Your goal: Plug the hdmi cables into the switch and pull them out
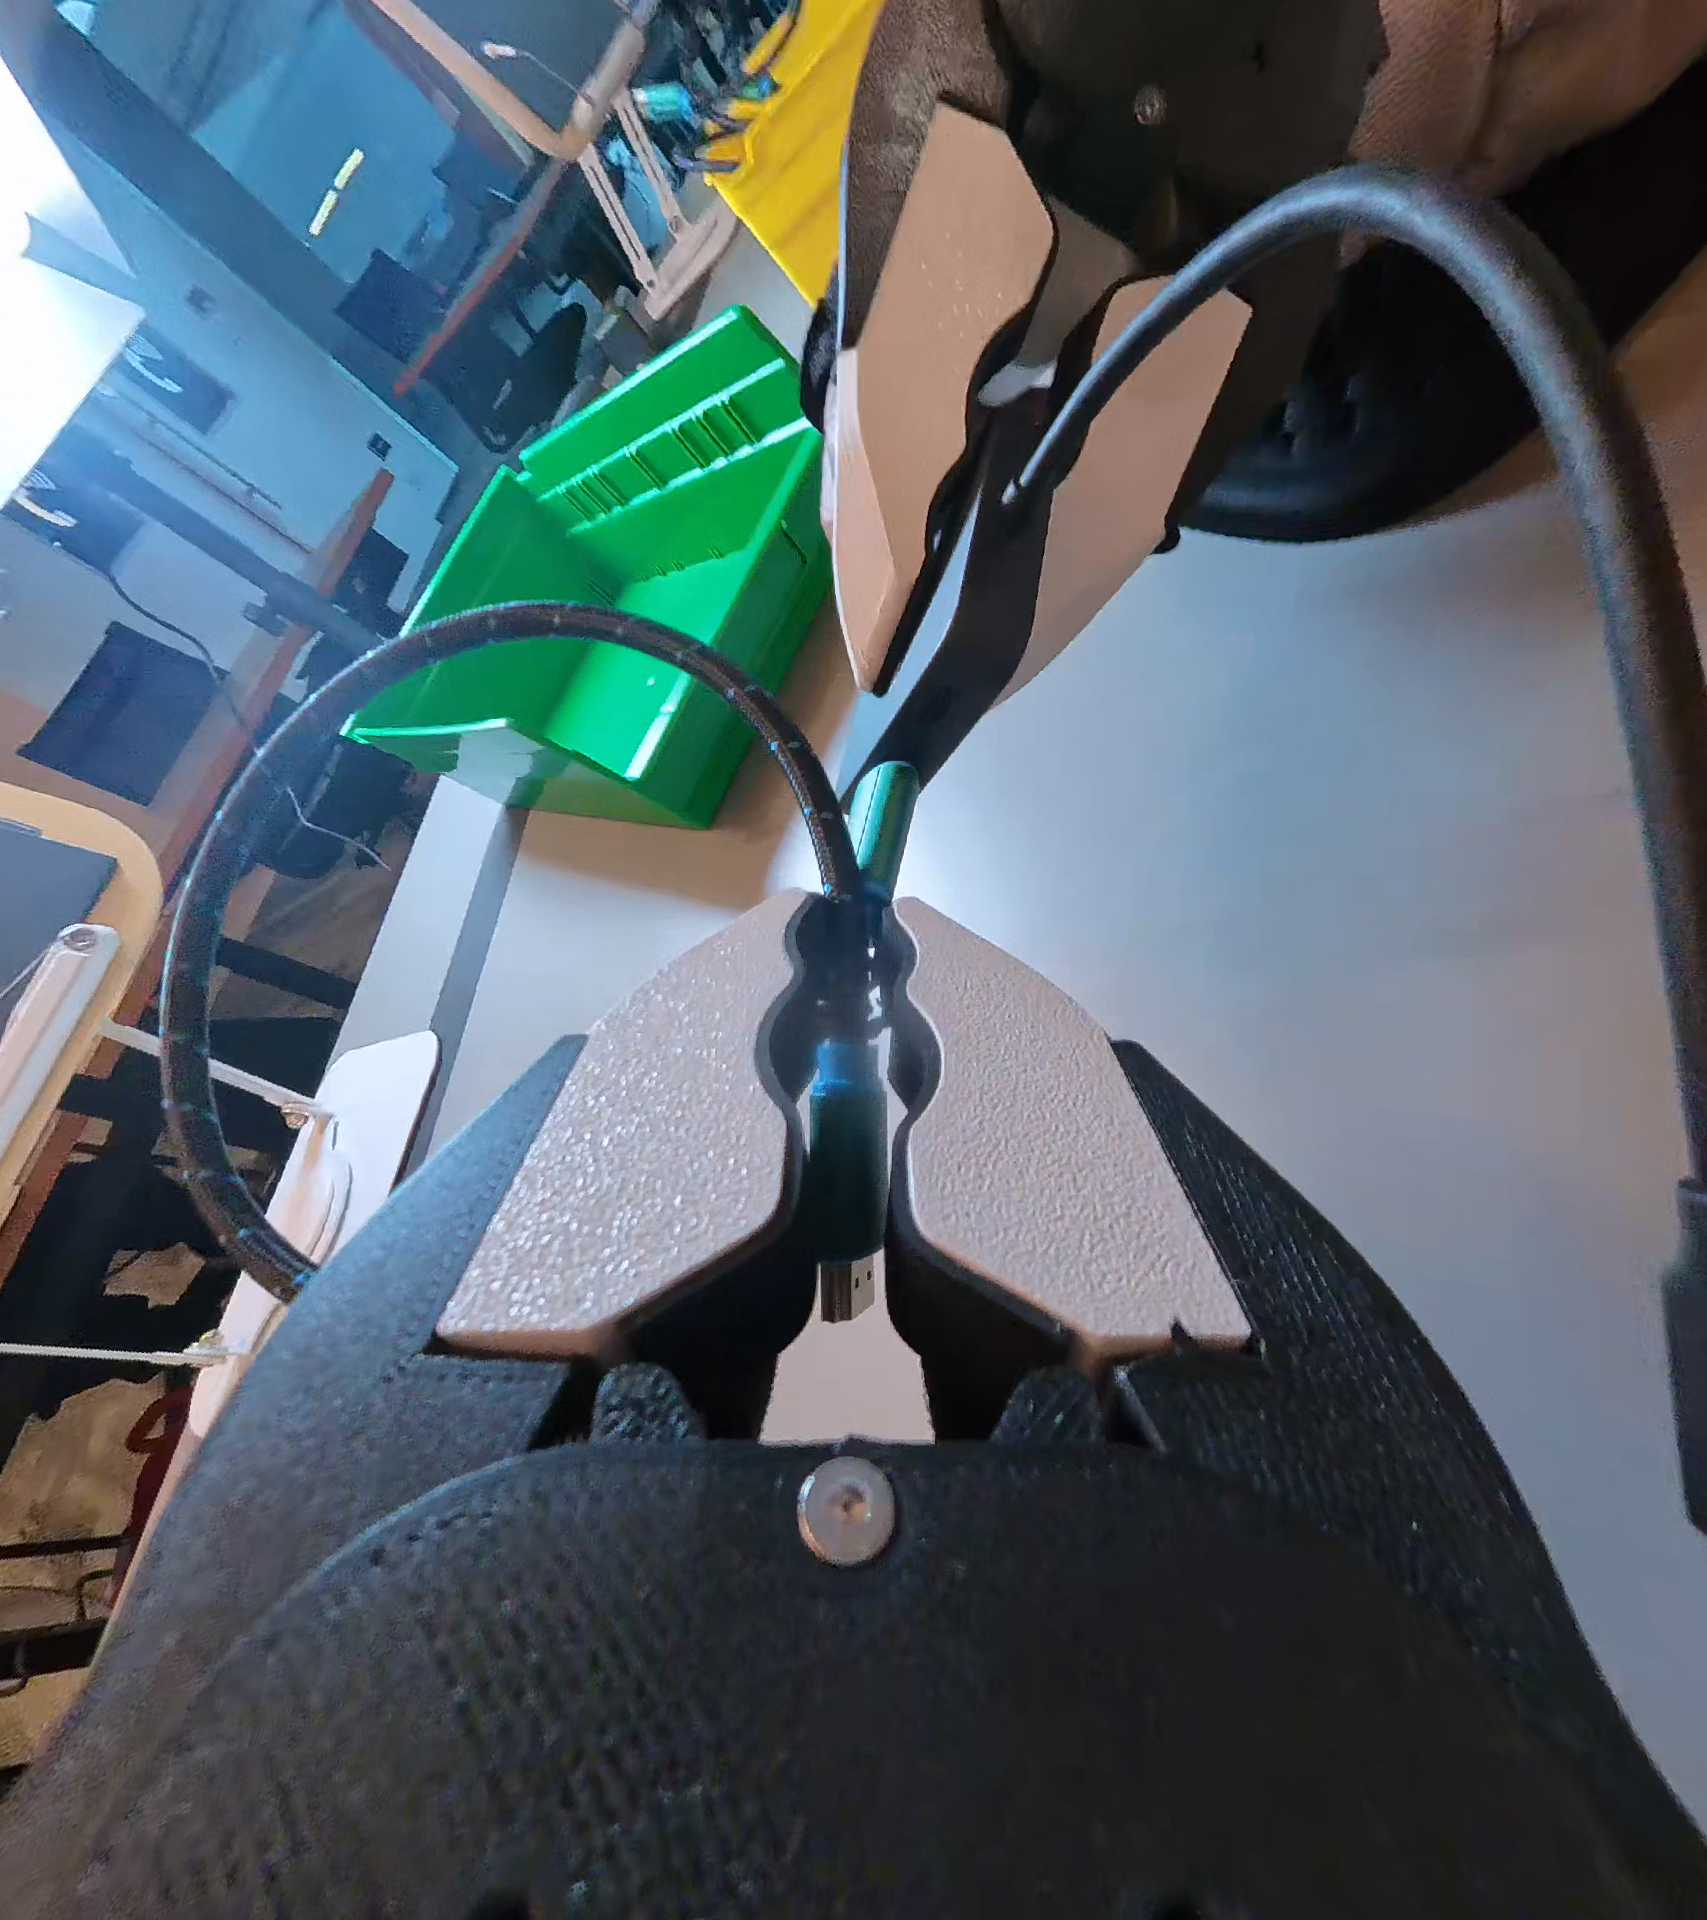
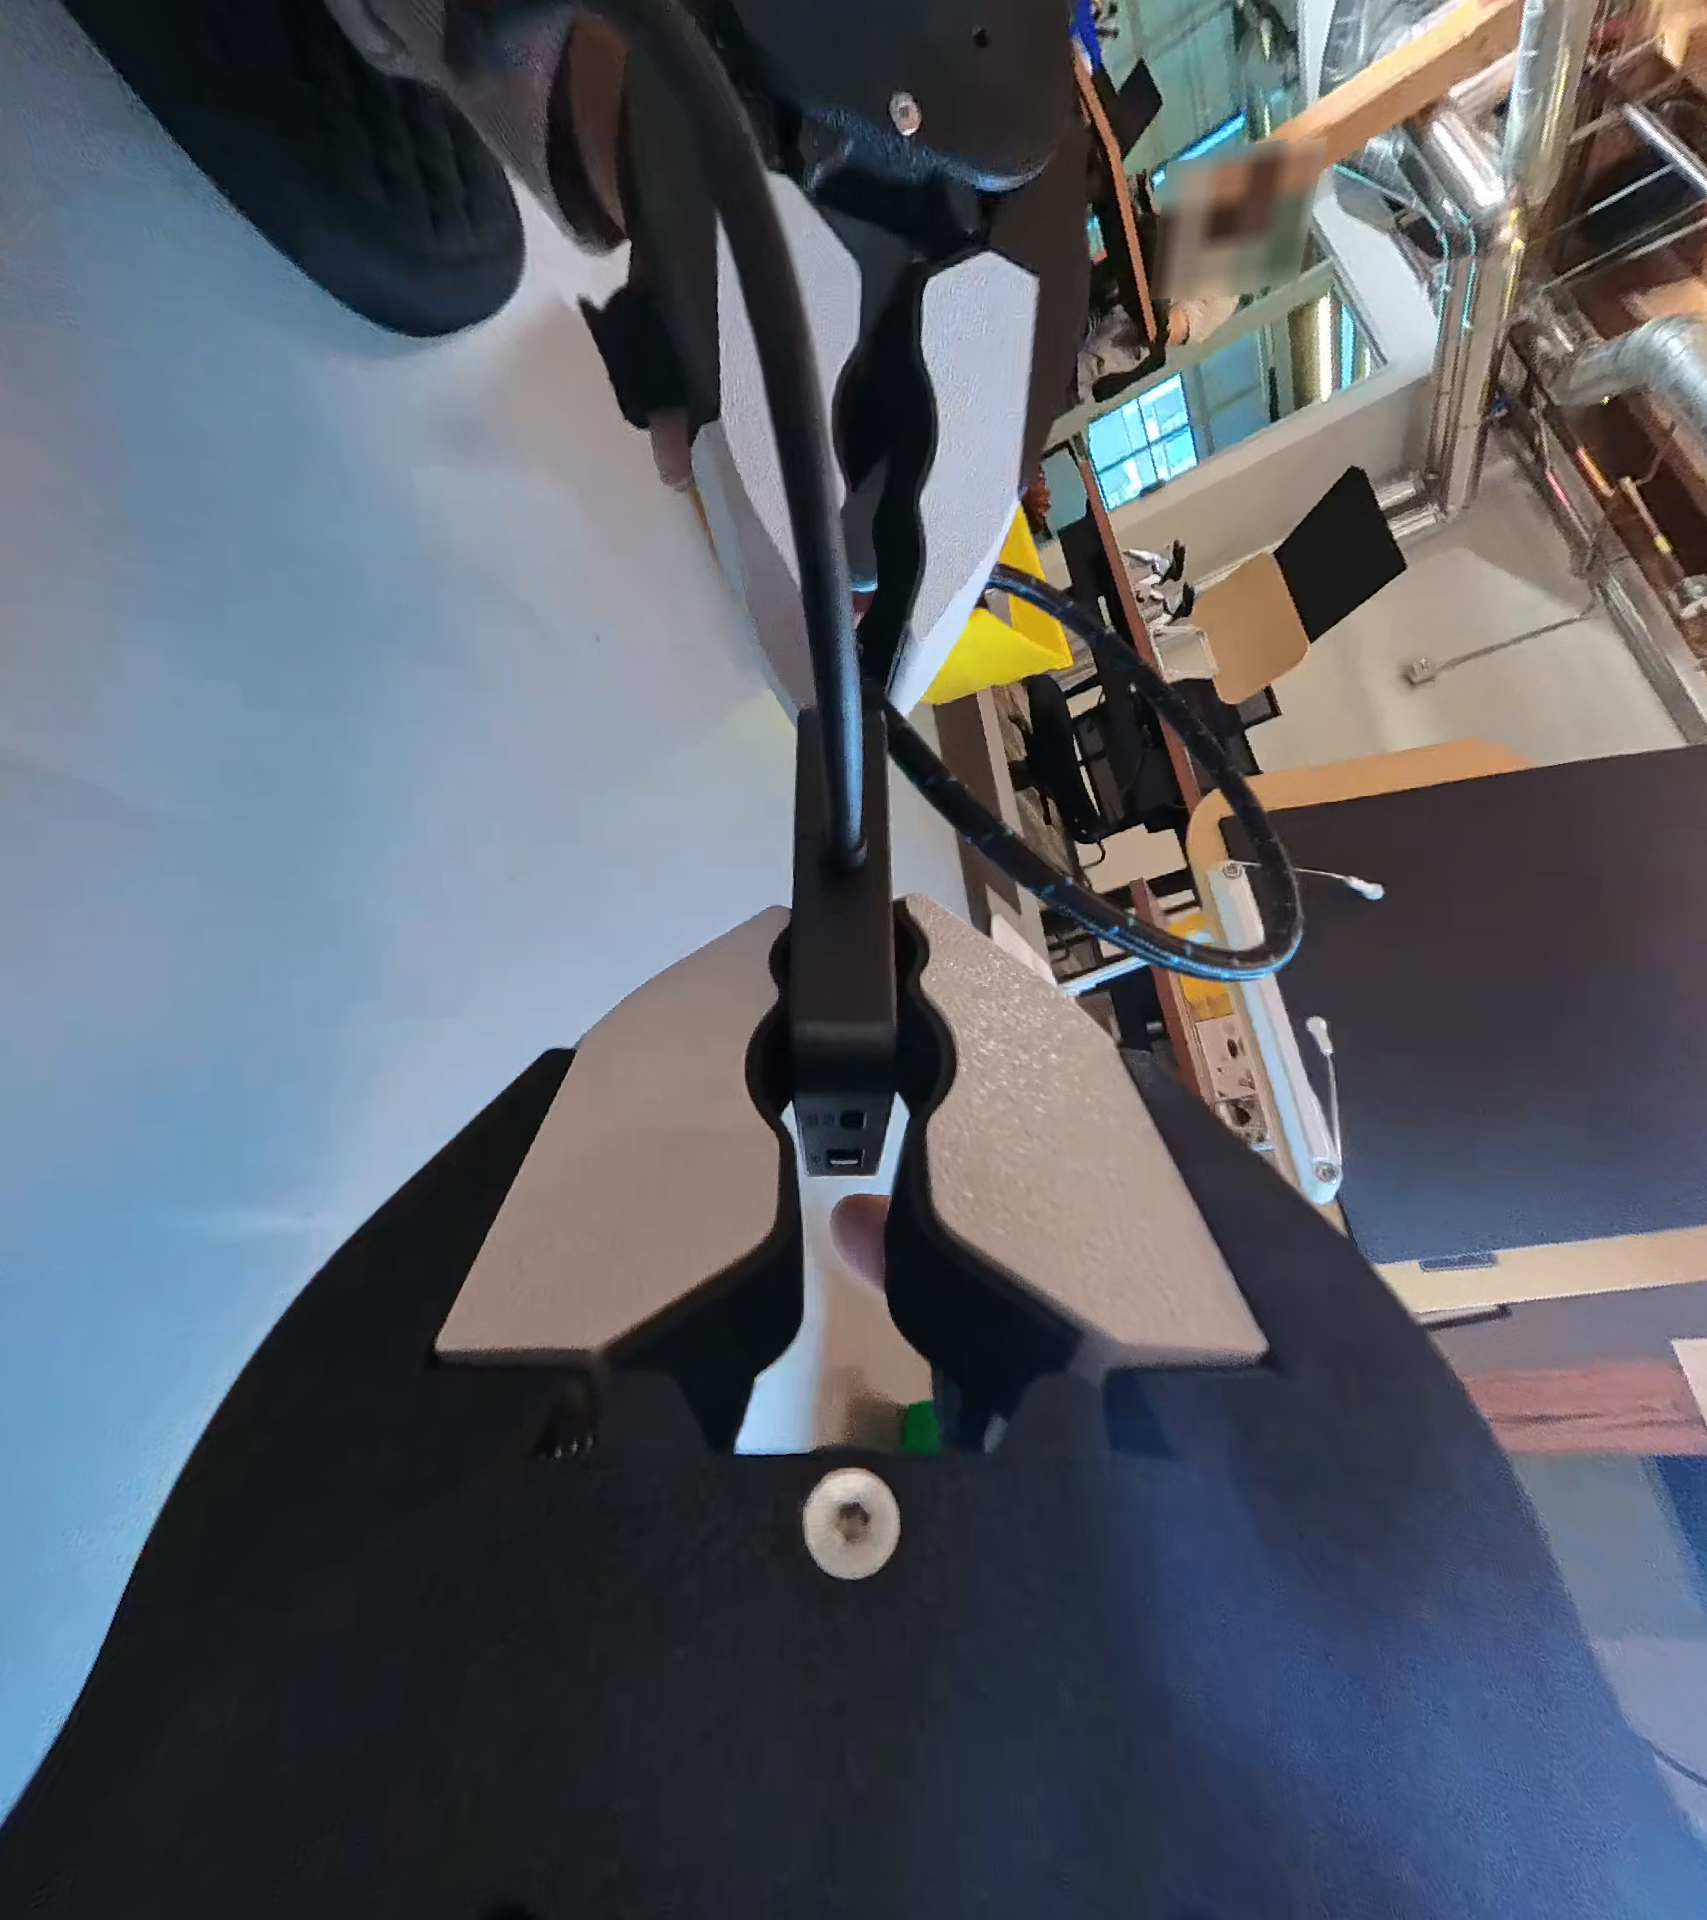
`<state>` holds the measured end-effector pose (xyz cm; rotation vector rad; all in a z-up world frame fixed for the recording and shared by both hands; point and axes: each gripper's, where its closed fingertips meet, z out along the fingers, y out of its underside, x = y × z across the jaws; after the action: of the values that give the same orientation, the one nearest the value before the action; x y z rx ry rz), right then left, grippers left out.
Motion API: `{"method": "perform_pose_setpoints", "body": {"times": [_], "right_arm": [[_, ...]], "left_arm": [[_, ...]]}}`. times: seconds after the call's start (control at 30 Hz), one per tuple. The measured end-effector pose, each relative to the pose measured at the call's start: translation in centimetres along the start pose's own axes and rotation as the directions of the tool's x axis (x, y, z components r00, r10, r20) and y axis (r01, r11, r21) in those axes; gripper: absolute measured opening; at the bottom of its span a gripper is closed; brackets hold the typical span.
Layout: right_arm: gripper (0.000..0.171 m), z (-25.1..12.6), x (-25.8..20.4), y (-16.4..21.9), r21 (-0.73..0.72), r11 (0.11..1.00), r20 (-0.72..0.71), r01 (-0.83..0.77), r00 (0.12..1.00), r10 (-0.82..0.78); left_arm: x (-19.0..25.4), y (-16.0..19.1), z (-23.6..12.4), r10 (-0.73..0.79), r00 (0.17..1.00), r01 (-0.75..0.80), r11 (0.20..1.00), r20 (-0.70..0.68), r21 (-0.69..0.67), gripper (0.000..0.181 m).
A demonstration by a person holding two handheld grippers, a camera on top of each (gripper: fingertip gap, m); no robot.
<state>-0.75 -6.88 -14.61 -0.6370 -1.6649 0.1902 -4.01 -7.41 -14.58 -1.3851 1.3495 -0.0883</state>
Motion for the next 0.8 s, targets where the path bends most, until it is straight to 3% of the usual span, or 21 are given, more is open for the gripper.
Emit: {"method": "perform_pose_setpoints", "body": {"times": [0.47, 0.8], "right_arm": [[0.014, 1.3, -0.5, 1.9, -0.107, 0.993, -0.005, 0.054, 0.998, -0.055], [0.014, 1.5, -0.9, 3.5, -0.183, 0.982, 0.021, 0.047, 0.999, -0.044]], "left_arm": [[-0.6, 2.3, 0.9, 0.104, 0.992, -0.087, 0.972, 0.069, -0.216, 0.010], [-1.0, 4.4, 1.3, 0.002, 0.998, 0.010, 0.981, 0.061, -0.195, 0.011]]}}
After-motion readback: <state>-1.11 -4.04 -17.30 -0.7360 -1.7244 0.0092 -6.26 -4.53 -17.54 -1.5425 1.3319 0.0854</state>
